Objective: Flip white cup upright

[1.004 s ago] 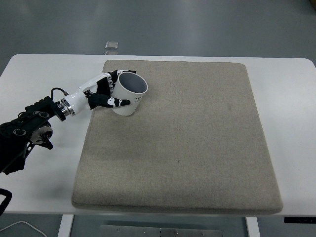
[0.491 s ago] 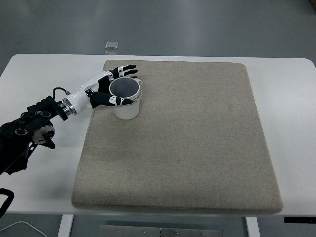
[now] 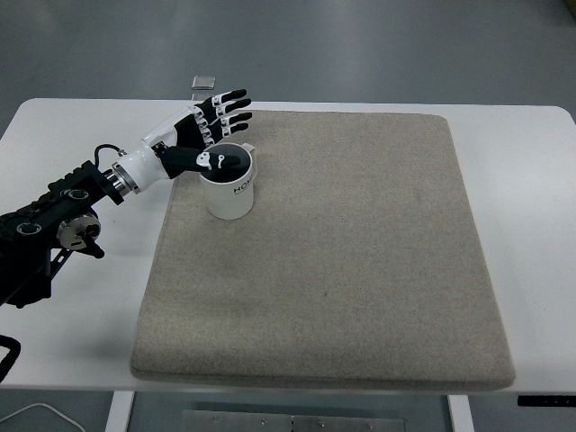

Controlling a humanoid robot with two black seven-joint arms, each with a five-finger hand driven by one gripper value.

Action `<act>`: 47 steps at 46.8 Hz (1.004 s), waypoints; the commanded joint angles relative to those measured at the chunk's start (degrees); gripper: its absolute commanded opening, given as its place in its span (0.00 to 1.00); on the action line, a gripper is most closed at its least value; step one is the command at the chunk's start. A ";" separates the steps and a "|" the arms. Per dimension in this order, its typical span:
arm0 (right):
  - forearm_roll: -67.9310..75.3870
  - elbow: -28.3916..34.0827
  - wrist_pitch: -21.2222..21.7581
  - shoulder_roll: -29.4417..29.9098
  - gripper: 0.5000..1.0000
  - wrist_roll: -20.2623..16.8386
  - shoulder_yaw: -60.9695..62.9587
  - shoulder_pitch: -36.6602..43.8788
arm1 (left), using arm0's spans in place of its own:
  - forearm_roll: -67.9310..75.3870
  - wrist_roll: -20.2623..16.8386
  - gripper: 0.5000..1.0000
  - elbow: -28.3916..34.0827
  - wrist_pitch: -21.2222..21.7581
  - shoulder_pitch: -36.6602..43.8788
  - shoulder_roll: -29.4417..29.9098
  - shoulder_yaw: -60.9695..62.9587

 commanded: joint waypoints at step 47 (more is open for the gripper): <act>0.00 0.00 0.00 0.00 0.86 0.00 0.00 -0.06 | -23.89 0.00 0.99 10.67 7.48 -7.11 -7.14 0.71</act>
